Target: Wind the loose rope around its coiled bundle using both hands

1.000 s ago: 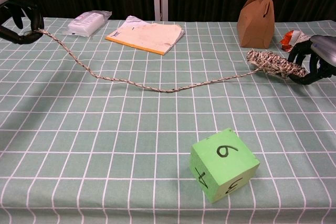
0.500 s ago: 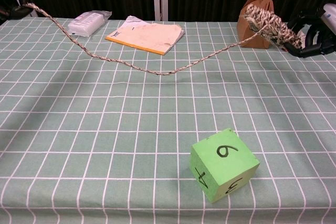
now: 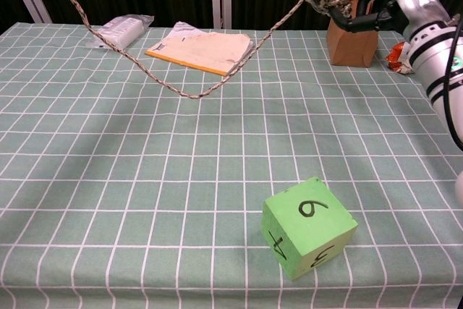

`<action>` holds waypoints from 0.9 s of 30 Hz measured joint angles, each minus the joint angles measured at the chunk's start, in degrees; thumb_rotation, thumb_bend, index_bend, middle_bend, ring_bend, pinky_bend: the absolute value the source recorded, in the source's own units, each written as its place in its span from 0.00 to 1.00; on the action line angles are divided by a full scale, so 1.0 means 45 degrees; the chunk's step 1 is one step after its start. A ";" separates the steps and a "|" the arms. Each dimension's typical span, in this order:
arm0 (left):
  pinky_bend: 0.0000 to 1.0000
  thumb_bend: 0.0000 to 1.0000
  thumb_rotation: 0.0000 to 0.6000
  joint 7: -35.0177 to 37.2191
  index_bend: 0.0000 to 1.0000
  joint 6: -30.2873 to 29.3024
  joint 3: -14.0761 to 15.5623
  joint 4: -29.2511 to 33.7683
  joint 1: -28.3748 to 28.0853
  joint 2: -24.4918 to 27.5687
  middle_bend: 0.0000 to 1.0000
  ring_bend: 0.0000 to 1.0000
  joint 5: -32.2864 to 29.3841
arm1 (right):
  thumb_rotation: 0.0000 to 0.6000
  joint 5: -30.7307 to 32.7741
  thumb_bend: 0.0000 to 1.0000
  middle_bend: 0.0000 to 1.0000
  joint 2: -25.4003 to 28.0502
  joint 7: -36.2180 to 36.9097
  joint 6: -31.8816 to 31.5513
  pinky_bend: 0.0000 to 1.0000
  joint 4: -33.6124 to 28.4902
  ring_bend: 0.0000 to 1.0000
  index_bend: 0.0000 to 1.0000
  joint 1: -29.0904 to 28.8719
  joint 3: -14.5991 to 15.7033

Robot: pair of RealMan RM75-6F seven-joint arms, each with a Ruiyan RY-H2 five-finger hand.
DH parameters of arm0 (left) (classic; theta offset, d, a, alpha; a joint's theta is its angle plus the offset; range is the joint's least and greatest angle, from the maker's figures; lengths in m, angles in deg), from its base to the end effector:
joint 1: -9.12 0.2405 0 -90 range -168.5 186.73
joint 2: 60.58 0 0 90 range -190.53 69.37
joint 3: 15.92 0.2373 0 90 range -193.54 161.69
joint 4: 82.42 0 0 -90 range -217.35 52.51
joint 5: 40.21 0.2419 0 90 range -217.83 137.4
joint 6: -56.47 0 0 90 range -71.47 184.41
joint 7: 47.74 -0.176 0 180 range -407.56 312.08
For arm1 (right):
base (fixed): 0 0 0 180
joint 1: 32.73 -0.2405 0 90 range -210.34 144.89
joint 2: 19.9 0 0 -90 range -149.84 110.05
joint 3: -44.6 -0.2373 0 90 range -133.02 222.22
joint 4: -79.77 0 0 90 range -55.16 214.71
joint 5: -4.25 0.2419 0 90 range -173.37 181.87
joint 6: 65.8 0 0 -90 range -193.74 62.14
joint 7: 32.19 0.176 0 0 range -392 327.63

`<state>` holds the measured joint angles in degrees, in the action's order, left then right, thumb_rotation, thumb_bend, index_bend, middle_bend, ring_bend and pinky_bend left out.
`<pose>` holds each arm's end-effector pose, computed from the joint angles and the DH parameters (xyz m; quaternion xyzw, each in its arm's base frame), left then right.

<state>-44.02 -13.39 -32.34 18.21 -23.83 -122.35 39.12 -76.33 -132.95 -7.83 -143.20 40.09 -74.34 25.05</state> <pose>-0.1222 0.3669 0.1250 -0.6406 -0.3254 -0.5470 0.4295 -0.1562 -0.4227 -0.0282 0.5151 -0.3825 0.6376 0.4264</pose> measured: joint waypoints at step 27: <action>0.52 0.53 1.00 -0.4142 0.80 0.2732 -0.3590 0.4546 -0.6338 0.2165 0.50 0.41 -0.9626 | 1.00 -0.0753 0.66 0.66 -0.1718 0.0834 0.1463 0.82 0.2370 0.64 0.87 -0.2981 0.0673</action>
<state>-62.67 -1.10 -48.49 38.67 -52.35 -112.61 -4.19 -79.72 -140.68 -4.08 -136.62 50.76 -87.75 28.08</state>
